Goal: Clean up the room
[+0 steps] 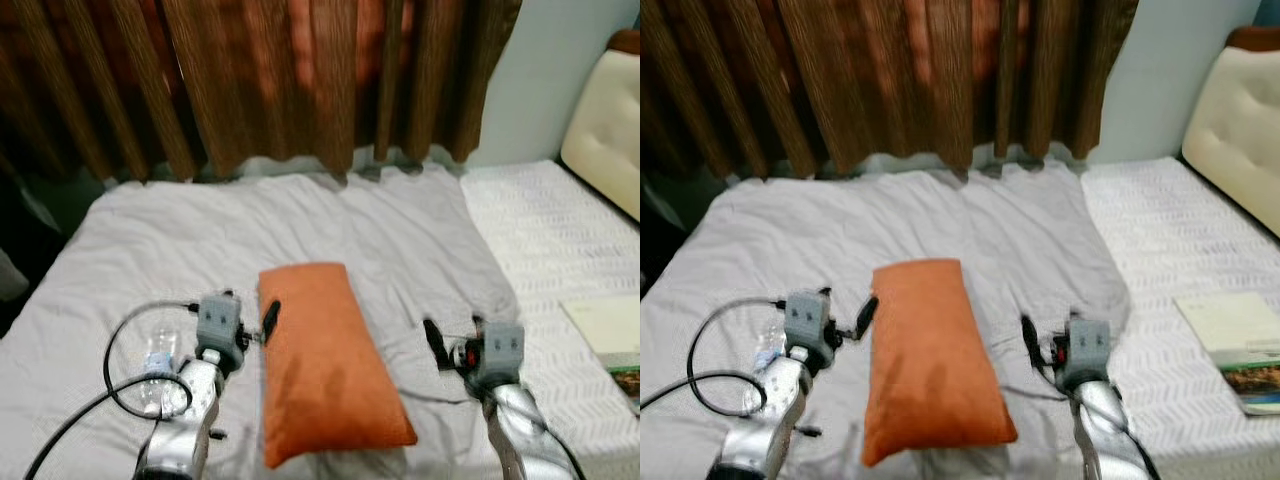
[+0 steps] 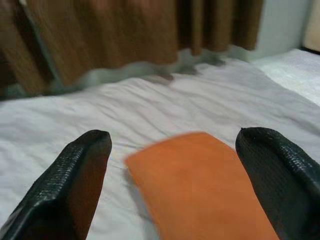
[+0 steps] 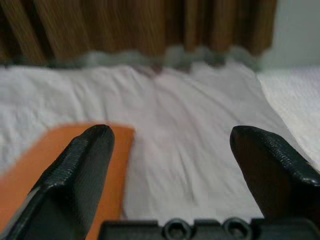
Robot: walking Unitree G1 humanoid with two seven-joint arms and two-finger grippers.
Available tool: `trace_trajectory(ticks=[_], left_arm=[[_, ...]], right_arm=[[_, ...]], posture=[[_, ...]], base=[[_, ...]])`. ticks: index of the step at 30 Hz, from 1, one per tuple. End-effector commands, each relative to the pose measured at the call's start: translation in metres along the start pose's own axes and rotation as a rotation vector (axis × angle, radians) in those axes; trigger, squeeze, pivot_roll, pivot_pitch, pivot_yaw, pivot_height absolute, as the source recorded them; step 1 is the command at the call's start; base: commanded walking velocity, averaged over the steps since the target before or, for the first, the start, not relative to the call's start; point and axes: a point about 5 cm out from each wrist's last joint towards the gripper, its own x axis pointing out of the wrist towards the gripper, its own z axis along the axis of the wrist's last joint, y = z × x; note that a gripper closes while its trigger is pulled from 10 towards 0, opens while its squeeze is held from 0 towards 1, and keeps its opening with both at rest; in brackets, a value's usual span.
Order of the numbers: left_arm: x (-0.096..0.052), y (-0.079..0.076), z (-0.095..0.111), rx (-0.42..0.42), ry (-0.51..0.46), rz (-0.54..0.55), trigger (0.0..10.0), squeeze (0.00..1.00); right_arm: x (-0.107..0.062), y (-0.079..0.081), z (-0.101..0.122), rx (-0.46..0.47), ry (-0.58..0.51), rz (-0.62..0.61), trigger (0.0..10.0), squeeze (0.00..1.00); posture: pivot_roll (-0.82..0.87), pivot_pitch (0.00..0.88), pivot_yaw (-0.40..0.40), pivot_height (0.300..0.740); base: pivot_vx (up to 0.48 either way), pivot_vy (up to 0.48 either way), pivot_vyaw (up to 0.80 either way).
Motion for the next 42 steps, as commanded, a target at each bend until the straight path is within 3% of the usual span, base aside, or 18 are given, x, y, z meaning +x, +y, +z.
trace_trajectory(ticks=[1,3,4,5,10,15,21,27,33,34,37,42], left_arm=[[0.002,0.014,-0.007,-0.045,0.072,0.028,10.0,0.0],[0.01,0.017,-0.011,-0.131,0.132,0.026,10.0,0.0],[0.01,0.017,-0.011,-0.131,0.132,0.026,10.0,0.0],[0.021,0.022,-0.013,-0.259,0.195,0.035,10.0,0.0],[0.036,0.032,-0.008,-0.543,0.226,0.091,10.0,0.0],[0.048,0.033,0.009,-0.667,0.175,0.075,10.0,0.0],[0.06,0.026,0.019,-0.811,0.175,0.064,10.0,0.0],[0.066,0.018,0.023,-0.835,0.186,0.048,10.0,0.0],[0.073,0.004,0.029,-0.858,0.207,-0.016,10.0,0.0],[0.077,-0.004,0.035,-0.866,0.203,-0.049,10.0,0.0],[0.084,-0.014,0.046,-0.847,0.176,-0.099,10.0,0.0],[0.09,-0.016,0.063,-0.774,0.125,-0.143,10.0,0.0]], right_arm=[[0.01,0.004,0.0,0.044,0.037,0.011,10.0,0.0],[0.019,0.002,0.003,0.109,0.058,0.001,10.0,0.0],[0.019,0.002,0.003,0.109,0.058,0.001,10.0,0.0],[0.032,0.002,0.002,0.158,0.102,0.005,10.0,0.0],[0.051,0.001,0.006,0.24,0.148,-0.006,10.0,0.0],[0.06,0.002,0.016,0.27,0.141,-0.008,10.0,0.0],[0.069,0.004,0.02,0.395,0.171,-0.018,10.0,0.0],[0.07,0.005,0.015,0.457,0.205,-0.019,10.0,0.0],[0.071,0.009,0.015,0.482,0.202,-0.022,10.0,0.0],[0.073,0.012,0.017,0.5,0.192,-0.012,10.0,0.0],[0.073,0.014,0.019,0.501,0.182,0.001,10.0,0.0],[0.075,0.016,0.023,0.496,0.161,0.013,10.0,0.0]], posture=[[-0.07,0.062,0.033,0.74],[-0.06,0.088,0.028,0.74],[-0.06,0.088,0.028,0.74],[-0.05,0.159,0.032,0.74],[-0.04,0.288,0.036,0.74],[-0.04,0.412,0.039,0.74],[-0.05,0.527,0.046,0.74],[-0.05,0.582,0.065,0.74],[-0.04,0.609,0.084,0.74],[-0.05,0.611,0.089,0.74],[-0.05,0.61,0.094,0.74],[-0.05,0.608,0.105,0.74]], base=[[0.0,0.0,0.0],[0.0,0.0,0.0],[0.0,0.0,0.0],[0.0,0.0,0.0],[0.0,0.0,0.0],[0.0,0.0,0.0],[0.0,0.0,0.0],[0.0,0.0,0.0],[0.0,0.0,0.0],[0.0,0.0,0.0],[0.0,0.0,0.0],[0.0,0.0,0.0]])
